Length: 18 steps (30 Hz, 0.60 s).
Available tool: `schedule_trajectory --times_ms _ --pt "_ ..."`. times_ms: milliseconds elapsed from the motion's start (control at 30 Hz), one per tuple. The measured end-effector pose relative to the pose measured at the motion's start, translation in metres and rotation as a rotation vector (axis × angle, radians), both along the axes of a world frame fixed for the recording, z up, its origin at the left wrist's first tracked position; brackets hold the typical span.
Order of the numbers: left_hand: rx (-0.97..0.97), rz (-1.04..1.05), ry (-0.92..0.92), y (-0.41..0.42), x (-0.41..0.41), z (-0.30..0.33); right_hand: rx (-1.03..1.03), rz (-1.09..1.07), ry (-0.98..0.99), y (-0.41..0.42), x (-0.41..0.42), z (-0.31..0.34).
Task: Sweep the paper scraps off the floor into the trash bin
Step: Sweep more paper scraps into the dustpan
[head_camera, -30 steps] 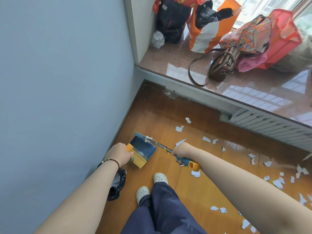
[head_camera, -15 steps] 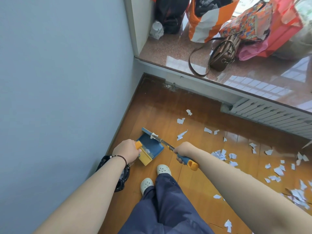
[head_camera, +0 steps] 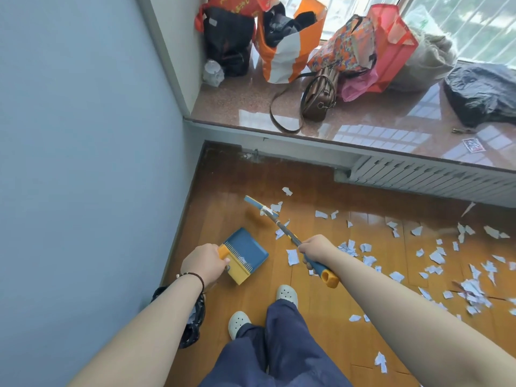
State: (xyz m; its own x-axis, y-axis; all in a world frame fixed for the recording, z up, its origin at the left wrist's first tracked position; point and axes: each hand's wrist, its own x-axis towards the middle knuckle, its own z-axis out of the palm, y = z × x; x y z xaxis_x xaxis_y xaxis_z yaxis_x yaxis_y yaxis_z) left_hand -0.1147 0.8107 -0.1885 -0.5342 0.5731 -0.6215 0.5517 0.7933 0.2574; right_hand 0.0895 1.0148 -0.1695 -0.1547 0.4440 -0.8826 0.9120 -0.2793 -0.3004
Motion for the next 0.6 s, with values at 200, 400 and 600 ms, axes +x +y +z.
schedule_trajectory --times_ms 200,400,600 --pt "0.005 -0.045 -0.002 0.042 0.016 0.002 0.117 0.015 -0.002 0.039 0.006 -0.018" --pt "-0.044 -0.062 -0.003 0.078 0.034 -0.005 0.118 -0.069 -0.028 0.091 0.007 -0.046" --pt "-0.086 -0.029 0.003 0.106 0.05 -0.017 0.153 -0.04 -0.076 0.152 -0.014 -0.054"
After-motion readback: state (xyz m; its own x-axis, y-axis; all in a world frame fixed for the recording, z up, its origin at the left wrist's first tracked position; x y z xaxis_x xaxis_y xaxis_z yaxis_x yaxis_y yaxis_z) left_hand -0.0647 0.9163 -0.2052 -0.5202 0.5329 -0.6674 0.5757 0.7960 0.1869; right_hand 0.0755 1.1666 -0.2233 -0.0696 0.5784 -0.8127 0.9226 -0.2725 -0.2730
